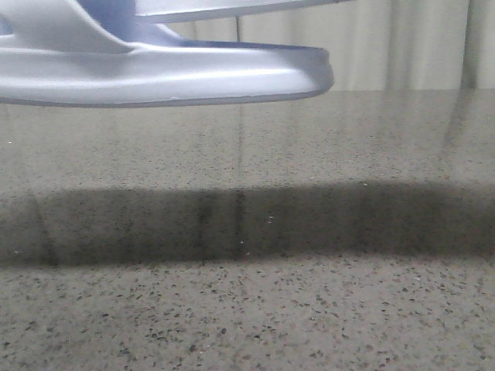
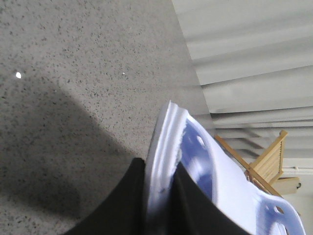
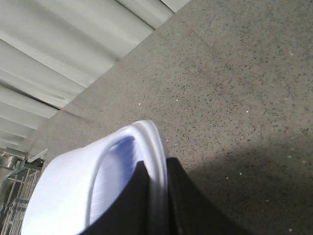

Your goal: Insert blue slippers together front up

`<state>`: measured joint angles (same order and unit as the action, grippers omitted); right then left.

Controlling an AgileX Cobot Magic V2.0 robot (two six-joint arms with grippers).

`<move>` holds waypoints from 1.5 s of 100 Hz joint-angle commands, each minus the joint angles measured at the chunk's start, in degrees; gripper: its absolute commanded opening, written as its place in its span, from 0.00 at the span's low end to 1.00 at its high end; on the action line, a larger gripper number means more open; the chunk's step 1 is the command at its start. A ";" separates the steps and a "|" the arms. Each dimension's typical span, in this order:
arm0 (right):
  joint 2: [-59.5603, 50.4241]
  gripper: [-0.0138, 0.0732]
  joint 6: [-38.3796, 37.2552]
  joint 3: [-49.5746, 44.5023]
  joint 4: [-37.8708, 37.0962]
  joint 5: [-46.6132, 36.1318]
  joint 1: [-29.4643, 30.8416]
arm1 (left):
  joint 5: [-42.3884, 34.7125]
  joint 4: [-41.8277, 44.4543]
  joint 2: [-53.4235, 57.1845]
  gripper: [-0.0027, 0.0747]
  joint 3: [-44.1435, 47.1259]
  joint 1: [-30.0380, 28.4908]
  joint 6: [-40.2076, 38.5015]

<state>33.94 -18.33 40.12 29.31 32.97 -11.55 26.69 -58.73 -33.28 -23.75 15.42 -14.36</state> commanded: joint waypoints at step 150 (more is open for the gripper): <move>4.84 0.04 25.47 0.65 30.10 0.77 0.23 | 25.80 -47.87 -10.48 0.06 -2.47 0.45 34.19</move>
<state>38.20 4.68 39.89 53.40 31.07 -10.96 41.49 -99.77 -42.97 -23.75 15.42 19.89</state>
